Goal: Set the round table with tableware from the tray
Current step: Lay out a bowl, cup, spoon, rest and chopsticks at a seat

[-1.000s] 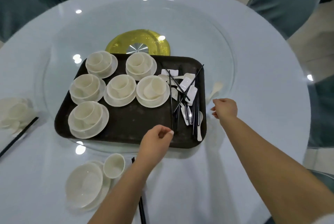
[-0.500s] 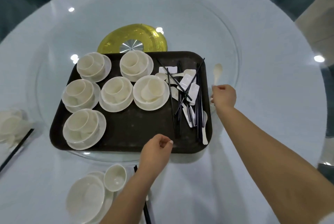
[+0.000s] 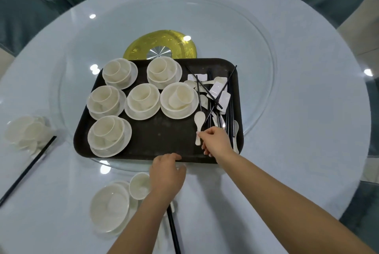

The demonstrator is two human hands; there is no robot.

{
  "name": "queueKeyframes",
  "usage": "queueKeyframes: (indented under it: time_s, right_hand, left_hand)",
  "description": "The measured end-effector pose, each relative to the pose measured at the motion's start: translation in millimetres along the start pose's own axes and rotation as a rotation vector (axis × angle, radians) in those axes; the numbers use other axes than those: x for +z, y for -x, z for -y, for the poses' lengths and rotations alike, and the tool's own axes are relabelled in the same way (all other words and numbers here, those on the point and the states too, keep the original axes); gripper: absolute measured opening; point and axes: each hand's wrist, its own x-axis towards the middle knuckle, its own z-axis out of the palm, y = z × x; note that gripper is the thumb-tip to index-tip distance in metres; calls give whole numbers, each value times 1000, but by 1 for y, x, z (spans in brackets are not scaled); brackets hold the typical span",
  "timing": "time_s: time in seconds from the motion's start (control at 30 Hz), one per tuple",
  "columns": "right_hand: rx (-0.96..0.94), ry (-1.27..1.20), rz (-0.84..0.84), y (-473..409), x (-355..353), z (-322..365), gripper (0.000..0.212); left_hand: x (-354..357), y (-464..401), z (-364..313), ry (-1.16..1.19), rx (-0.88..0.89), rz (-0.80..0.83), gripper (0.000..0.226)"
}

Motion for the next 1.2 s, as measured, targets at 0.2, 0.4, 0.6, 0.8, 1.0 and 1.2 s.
queueKeyframes:
  time_s: [0.2,0.4,0.6,0.8,1.0,1.2]
  right_hand:
    - [-486,597,-19,22,2,-23,16]
    - [-789,1210,190,37,2,-69,48]
    - [-739,1337,248,46,-15,-97,68]
    - [-657,1353,207,49,-22,-98,75]
    - [-605,1350,218,43,-38,-93,77]
    - [-555,1307,195,34,-59,-92,80]
  left_hand:
    - [7,15,6,-200,38,158,57]
    - [6,23,12,-221,88,242,69]
    - [5,25,8,-180,101,276,72]
    - [5,27,-4,-109,114,280,70]
    - [16,51,-19,55,96,237,63]
    - [23,77,-23,141,47,220,59]
